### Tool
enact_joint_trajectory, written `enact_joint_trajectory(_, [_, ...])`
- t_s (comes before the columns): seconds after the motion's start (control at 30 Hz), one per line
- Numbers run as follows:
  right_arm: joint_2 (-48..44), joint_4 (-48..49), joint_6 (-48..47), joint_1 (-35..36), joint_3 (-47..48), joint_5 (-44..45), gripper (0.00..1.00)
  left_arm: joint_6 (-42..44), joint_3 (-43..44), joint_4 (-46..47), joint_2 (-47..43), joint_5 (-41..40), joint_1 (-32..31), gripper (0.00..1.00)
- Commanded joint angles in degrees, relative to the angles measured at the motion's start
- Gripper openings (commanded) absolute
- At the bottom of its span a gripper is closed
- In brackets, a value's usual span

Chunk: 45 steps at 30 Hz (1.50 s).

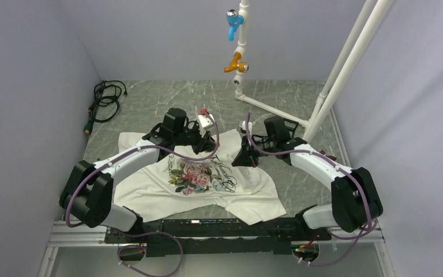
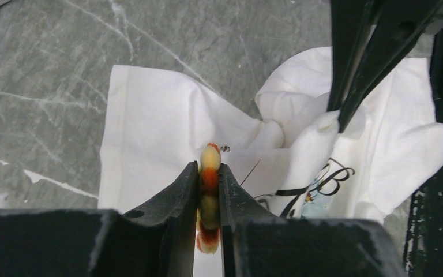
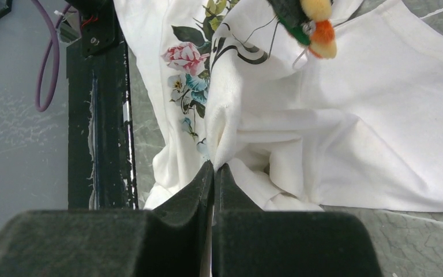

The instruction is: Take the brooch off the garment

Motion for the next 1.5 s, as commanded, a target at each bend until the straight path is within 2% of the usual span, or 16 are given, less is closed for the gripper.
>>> enact_joint_trajectory(0.0, [-1.29, -0.59, -2.58, -0.35, 1.21, -1.71, 0.00, 3.83, 0.39, -3.15, -2.08, -2.10, 2.22, 0.00])
enact_joint_trajectory(0.17, [-1.34, -1.68, -3.89, -0.43, 1.28, -1.34, 0.01, 4.14, 1.25, -6.51, -2.85, -2.35, 6.20, 0.00])
enact_joint_trajectory(0.3, [-0.50, -2.77, -5.03, -0.47, 1.98, -1.16, 0.12, -0.23, 3.18, -9.09, -2.74, 1.62, 9.28, 0.00])
enact_joint_trajectory(0.57, [0.50, -3.44, -6.20, -0.77, 3.21, 2.35, 0.23, -11.27, 4.89, -10.18, -4.06, 9.29, 13.20, 0.00])
enact_joint_trajectory(0.67, [0.42, -4.73, -7.04, -0.94, 4.08, 4.24, 0.36, -17.77, 5.16, -9.56, -4.62, 15.16, 15.34, 0.00])
enact_joint_trajectory(0.83, [-1.75, -4.77, -6.48, -1.06, 5.07, 6.24, 0.57, -30.60, 3.74, -2.25, -5.27, 24.63, 17.45, 0.00])
enact_joint_trajectory(0.97, [-2.90, -5.95, -5.93, -1.04, 7.51, 6.83, 0.69, -41.77, 1.79, 10.06, -6.20, 28.97, 17.51, 0.00])
enact_joint_trajectory(1.0, [-3.19, -6.58, -6.02, -1.04, 8.72, 6.92, 0.74, -44.87, 1.51, 12.73, -6.41, 29.53, 17.55, 0.00])
enact_joint_trajectory(1.1, [-4.12, -9.01, -5.31, -1.04, 12.14, 6.55, 0.82, -49.37, 1.08, 18.60, -6.85, 30.52, 17.49, 0.00])
enact_joint_trajectory(1.23, [-4.95, -9.72, -0.89, -1.04, 16.38, 4.44, 0.99, -52.41, 0.12, 23.58, -7.78, 29.99, 17.49, 0.00])
enact_joint_trajectory(1.47, [-5.17, 1.21, 18.09, -0.57, 18.22, 1.24, 1.00, -60.91, -0.69, 34.59, -7.68, 28.68, 17.42, 0.00])
